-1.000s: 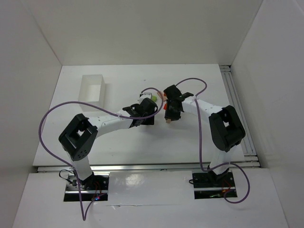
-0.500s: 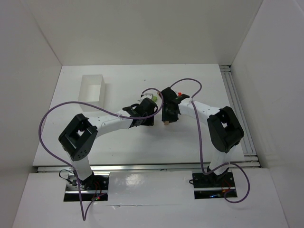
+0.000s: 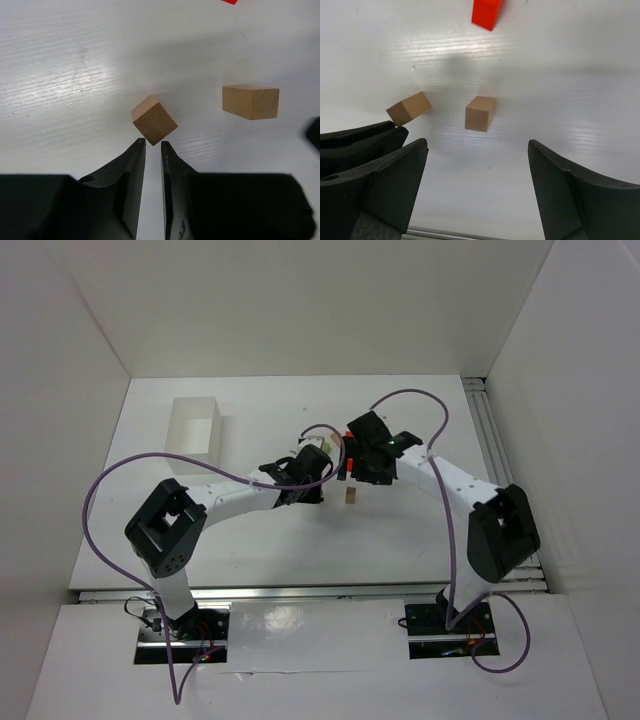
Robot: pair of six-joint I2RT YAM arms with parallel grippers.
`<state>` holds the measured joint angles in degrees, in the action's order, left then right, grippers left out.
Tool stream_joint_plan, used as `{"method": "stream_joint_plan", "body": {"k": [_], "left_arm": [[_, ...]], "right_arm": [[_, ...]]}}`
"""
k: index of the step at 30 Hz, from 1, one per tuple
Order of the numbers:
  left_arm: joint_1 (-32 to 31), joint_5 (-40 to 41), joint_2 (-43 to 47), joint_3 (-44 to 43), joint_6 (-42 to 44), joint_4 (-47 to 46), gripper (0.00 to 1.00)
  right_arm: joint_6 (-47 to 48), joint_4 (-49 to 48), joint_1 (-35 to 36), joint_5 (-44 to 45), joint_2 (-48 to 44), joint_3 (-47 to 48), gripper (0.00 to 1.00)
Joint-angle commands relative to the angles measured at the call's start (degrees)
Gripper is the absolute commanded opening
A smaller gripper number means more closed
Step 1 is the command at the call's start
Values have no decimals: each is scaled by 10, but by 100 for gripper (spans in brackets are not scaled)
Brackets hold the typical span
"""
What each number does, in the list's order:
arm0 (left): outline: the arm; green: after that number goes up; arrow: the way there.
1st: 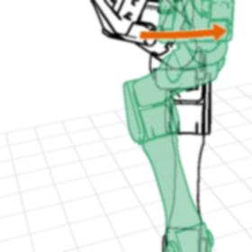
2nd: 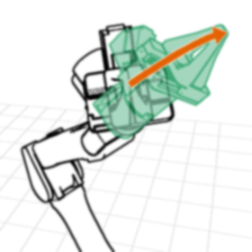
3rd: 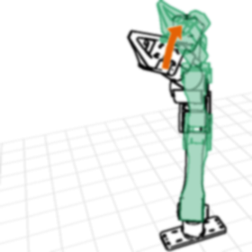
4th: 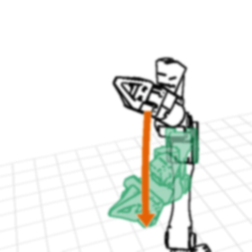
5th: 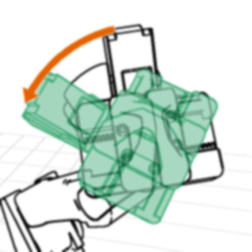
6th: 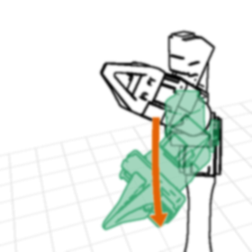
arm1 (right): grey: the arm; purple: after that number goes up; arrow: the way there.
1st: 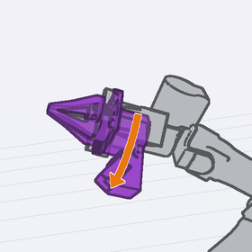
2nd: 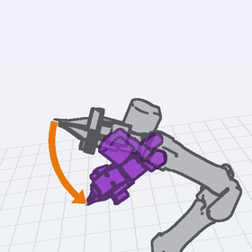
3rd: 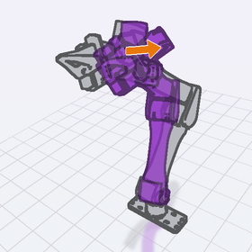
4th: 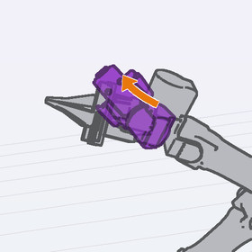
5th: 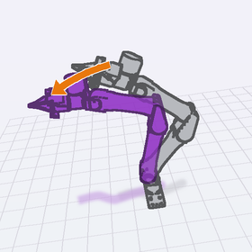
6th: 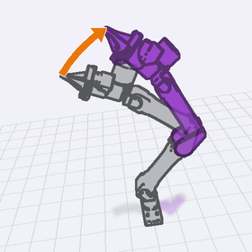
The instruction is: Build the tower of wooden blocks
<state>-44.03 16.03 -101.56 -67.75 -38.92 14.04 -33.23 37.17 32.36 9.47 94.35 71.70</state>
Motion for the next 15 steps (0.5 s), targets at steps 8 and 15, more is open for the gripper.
{"method": "stream_joint_plan", "body": {"k": [8, 15], "left_arm": [[3, -16, -24, -32, 10, -20, 41], [-3, -16, -14, -37, 10, -9, 72]], "right_arm": [[-18, 63, -99, 53, -178, -58, 88], [-12, 69, -137, 48, -196, -75, 88]]}}
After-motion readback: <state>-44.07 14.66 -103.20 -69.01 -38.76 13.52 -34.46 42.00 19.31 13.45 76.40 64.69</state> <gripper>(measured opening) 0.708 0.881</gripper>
